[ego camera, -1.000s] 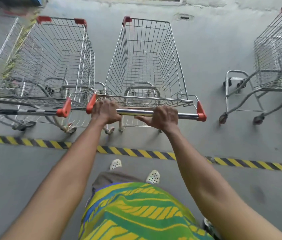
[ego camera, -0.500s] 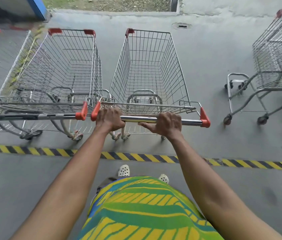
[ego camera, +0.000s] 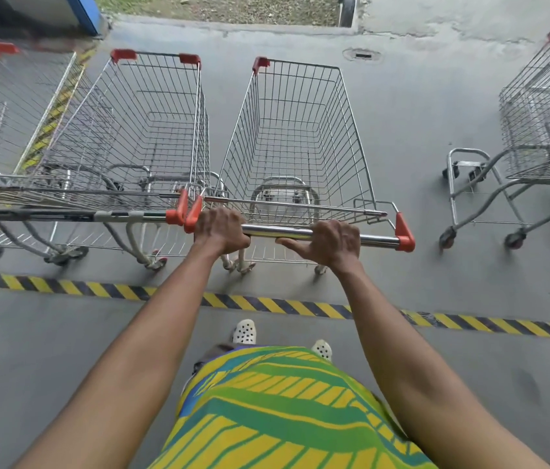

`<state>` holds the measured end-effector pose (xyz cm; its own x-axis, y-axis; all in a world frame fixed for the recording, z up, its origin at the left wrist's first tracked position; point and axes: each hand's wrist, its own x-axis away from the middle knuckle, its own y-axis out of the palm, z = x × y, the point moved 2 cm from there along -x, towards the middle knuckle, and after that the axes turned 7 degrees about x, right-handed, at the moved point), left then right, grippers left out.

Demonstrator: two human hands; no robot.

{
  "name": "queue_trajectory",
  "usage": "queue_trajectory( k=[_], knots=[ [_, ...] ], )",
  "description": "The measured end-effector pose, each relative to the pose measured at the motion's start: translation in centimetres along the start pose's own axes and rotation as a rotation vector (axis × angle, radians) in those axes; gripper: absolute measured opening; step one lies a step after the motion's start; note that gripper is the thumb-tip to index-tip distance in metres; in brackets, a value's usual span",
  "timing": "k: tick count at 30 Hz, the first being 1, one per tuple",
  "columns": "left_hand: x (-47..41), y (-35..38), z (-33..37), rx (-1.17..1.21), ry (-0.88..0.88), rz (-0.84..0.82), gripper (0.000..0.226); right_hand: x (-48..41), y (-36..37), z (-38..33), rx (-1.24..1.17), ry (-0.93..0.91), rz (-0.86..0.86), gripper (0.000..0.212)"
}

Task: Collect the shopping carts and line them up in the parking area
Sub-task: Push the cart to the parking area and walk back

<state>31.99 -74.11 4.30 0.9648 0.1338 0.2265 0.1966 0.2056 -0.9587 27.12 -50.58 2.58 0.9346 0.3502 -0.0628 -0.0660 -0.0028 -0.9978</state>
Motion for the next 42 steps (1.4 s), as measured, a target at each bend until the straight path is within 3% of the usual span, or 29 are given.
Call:
queue_trajectory(
  k=[13,22,25,38,42],
  knots=[
    [-1.1,-0.5,-0.6,0.012,-0.005,0.027,0.01,-1.2,-0.5,-0.3,-0.03,-0.021,0.04,0.096],
    [-2.1,-0.8,-0.5,-0.021,-0.037,0.02,0.02,-2.4,-0.1,-0.3,-0.035,-0.025,0.048,0.097],
    [-1.8,-0.8,-0.5,0.002,-0.032,0.011,0.014,-2.4,0.0,-0.3,-0.022,-0.018,0.051,0.099],
    [-0.8,-0.7,-0.3,0.054,0.009,0.006,0.031,-1.9,0.4,-0.3,-0.004,0.003,0.057,0.1],
    [-1.0,-0.5,-0.5,0.056,0.016,0.036,0.016,-1.8,0.2,-0.3,-0.022,0.002,0.07,0.097]
  ],
)
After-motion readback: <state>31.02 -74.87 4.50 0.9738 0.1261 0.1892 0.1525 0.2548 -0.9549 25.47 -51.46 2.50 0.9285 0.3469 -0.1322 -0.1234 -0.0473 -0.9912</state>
